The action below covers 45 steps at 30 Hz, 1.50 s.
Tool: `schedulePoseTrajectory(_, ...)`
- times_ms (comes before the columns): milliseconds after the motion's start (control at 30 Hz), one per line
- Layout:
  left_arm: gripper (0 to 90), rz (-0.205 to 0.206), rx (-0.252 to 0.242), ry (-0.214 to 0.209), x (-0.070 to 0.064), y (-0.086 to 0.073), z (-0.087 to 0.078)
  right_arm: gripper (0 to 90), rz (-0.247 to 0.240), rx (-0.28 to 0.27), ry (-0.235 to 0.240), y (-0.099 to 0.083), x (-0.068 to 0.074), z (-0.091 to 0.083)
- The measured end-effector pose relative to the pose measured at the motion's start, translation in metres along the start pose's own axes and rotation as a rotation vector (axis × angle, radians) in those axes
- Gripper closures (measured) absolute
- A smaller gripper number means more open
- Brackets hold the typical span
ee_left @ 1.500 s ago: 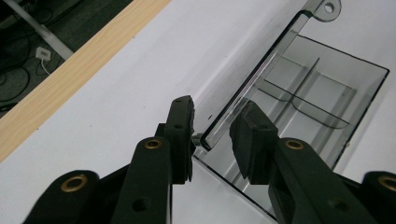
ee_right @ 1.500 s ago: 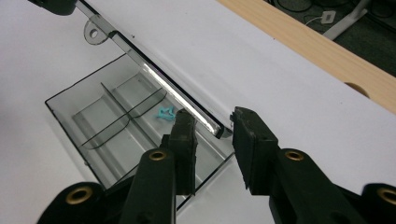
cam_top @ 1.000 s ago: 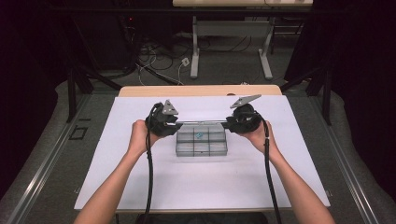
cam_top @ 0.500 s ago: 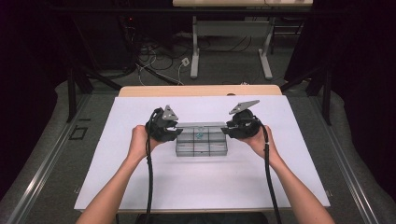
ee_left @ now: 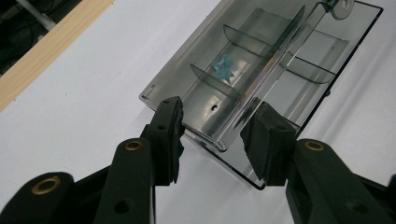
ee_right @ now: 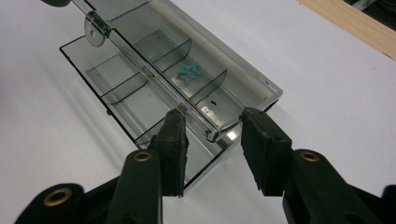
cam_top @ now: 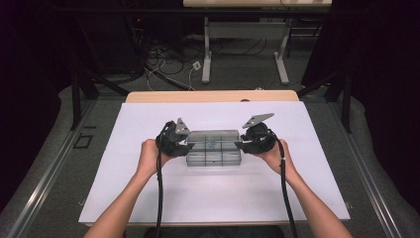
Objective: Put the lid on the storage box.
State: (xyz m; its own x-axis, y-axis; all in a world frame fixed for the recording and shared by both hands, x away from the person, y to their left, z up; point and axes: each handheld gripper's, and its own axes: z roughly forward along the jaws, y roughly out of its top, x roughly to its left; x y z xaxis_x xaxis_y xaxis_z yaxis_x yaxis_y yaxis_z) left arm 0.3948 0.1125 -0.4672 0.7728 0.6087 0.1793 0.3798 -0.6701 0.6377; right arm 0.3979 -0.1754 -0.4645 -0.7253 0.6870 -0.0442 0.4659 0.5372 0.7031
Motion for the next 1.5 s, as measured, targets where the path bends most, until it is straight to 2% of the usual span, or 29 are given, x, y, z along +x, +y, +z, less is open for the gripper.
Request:
schedulePoseTrajectory(167,56.8,-0.002,0.016,-0.002,-0.002,-0.004,0.002,59.9,0.011,0.016,0.003,-0.004,0.003,0.002)
schedulePoseTrajectory(333,56.5,-0.003,0.028,0.002,-0.006,-0.007,0.004,59.7,0.013,0.009,0.0,-0.008,0.005,0.003)
schedulePoseTrajectory(367,56.3,-0.007,0.025,0.003,-0.007,-0.008,0.004,59.6,-0.003,0.02,0.003,-0.009,0.005,0.003)
schedulePoseTrajectory(400,56.2,-0.002,0.03,0.003,-0.007,-0.008,0.005,59.5,0.009,0.034,0.003,-0.009,0.006,0.003)
schedulePoseTrajectory(467,55.9,-0.007,0.038,-0.001,-0.008,-0.011,0.005,59.4,0.01,0.036,-0.002,-0.011,0.007,0.004)
schedulePoseTrajectory(500,55.8,-0.003,0.042,0.002,-0.009,-0.012,0.006,59.3,-0.004,0.028,-0.004,-0.012,0.007,0.005)
schedulePoseTrajectory(600,55.7,-0.013,0.05,-0.012,-0.01,-0.014,0.007,59.0,-0.006,0.046,0.002,-0.015,0.008,0.006)
schedulePoseTrajectory(633,55.6,-0.021,0.048,-0.011,-0.01,-0.015,0.008,58.8,0.007,0.06,0.002,-0.016,0.009,0.006)
schedulePoseTrajectory(667,55.1,-0.022,0.061,-0.019,-0.01,-0.015,0.008,58.6,0.005,0.049,-0.001,-0.017,0.01,0.008)
schedulePoseTrajectory(833,53.6,-0.026,0.071,-0.024,-0.012,-0.019,0.01,58.7,0.007,0.065,0.004,-0.02,0.011,0.009)
schedulePoseTrajectory(900,51.9,-0.04,0.073,-0.044,-0.013,-0.021,0.012,58.3,0.007,0.085,0.011,-0.022,0.011,0.01)
schedulePoseTrajectory(1000,36.0,-0.08,0.098,-0.092,-0.013,-0.022,0.013,48.3,0.019,0.093,0.02,-0.028,0.014,0.013)
schedulePoseTrajectory(1067,24.0,-0.103,0.082,-0.081,-0.015,-0.026,0.011,35.6,0.028,0.108,0.039,-0.031,0.014,0.012)
schedulePoseTrajectory(1133,14.2,-0.109,0.075,-0.09,-0.016,-0.031,0.007,27.9,0.046,0.101,0.054,-0.036,0.014,0.008)
schedulePoseTrajectory(1200,10.6,-0.111,0.065,-0.071,-0.017,-0.037,0.002,19.5,0.059,0.066,0.084,-0.042,0.013,0.004)
schedulePoseTrajectory(1233,6.5,-0.115,0.069,-0.068,-0.017,-0.04,-0.001,14.9,0.063,0.071,0.086,-0.045,0.014,0.0)
schedulePoseTrajectory(1333,0.4,-0.127,0.052,-0.057,-0.017,-0.048,-0.011,10.3,0.069,0.05,0.095,-0.053,0.015,-0.009)
schedulePoseTrajectory(1367,0.0,-0.131,0.037,-0.049,-0.018,-0.051,-0.013,8.5,0.071,0.049,0.096,-0.056,0.015,-0.011)
schedulePoseTrajectory(1500,0.0,-0.133,0.032,-0.04,-0.02,-0.06,-0.019,6.2,0.06,0.034,0.098,-0.066,0.016,-0.014)
